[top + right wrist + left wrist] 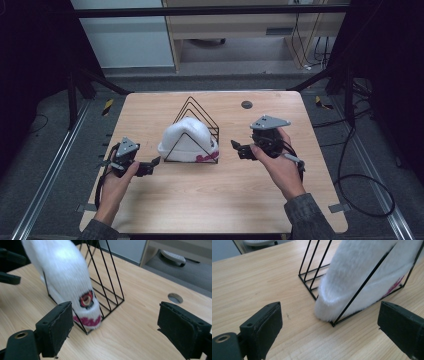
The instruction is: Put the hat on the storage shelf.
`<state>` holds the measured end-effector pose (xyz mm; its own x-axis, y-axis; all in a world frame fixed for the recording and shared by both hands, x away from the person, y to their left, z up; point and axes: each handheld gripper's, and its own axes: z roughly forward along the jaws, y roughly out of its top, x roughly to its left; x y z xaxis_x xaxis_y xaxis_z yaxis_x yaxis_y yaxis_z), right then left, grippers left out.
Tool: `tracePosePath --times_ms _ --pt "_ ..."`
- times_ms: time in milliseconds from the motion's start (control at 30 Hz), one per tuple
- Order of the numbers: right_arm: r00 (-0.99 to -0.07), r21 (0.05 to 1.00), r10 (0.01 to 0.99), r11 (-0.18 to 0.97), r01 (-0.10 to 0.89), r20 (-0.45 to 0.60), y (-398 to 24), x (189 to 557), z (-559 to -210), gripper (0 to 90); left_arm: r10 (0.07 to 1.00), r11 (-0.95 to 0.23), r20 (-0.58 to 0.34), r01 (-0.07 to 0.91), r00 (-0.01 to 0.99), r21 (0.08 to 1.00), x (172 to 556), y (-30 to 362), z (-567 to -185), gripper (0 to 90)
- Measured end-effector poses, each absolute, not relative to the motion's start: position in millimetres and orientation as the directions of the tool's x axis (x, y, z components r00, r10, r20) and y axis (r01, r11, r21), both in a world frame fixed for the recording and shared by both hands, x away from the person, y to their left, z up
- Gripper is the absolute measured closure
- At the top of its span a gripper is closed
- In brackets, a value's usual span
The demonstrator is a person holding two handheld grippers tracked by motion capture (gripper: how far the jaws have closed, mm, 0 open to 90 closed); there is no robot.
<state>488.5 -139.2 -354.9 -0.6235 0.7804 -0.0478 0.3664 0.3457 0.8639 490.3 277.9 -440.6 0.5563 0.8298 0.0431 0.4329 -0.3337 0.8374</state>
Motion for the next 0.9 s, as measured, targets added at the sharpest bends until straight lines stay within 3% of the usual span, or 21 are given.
tracePosePath --times_ms 500,900 --pt "-0.556 0.809 0.831 0.328 0.489 -0.001 -190.6 459.0 -443.2 13.0 0.843 -0.340 0.023 0.500 0.537 0.797 489.5 293.7 -471.9 5.5" --pt "-0.494 0.734 0.867 0.300 0.609 0.056 -199.9 463.3 -498.9 12.4 0.846 -0.364 0.020 0.549 0.533 0.753 495.6 299.3 -488.6 5.5"
